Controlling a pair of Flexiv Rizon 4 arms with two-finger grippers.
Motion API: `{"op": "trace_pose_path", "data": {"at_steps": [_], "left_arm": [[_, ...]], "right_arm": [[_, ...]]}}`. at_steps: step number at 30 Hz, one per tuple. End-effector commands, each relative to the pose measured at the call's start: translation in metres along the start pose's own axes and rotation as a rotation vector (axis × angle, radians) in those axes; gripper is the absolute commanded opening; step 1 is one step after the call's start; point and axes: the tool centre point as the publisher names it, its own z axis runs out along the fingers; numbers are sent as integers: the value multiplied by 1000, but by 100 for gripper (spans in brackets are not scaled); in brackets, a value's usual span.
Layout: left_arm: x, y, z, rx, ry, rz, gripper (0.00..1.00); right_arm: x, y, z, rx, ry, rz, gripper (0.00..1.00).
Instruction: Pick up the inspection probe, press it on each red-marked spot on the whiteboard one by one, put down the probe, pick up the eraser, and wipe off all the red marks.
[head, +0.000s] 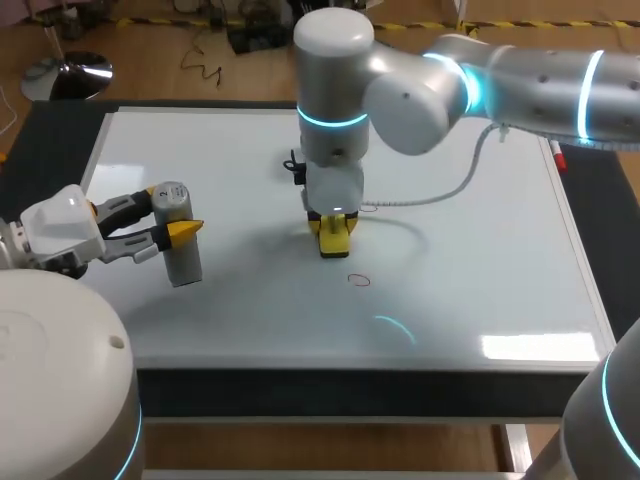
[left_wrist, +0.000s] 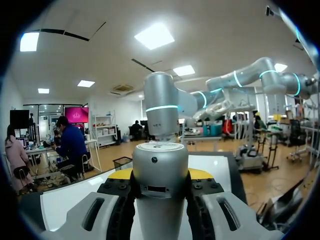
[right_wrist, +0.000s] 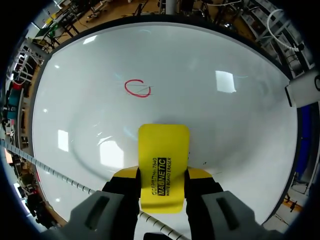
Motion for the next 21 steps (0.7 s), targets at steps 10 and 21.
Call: {"op": "trace_pose_path", "data": {"at_steps": [10, 21], "left_arm": [[1, -1, 0, 1, -1, 1, 0], [1, -1, 0, 1, -1, 1, 0]], "right_arm": [[25, 0, -31, 40, -25, 1, 0], [95, -19, -55, 59, -56, 90, 0]]}}
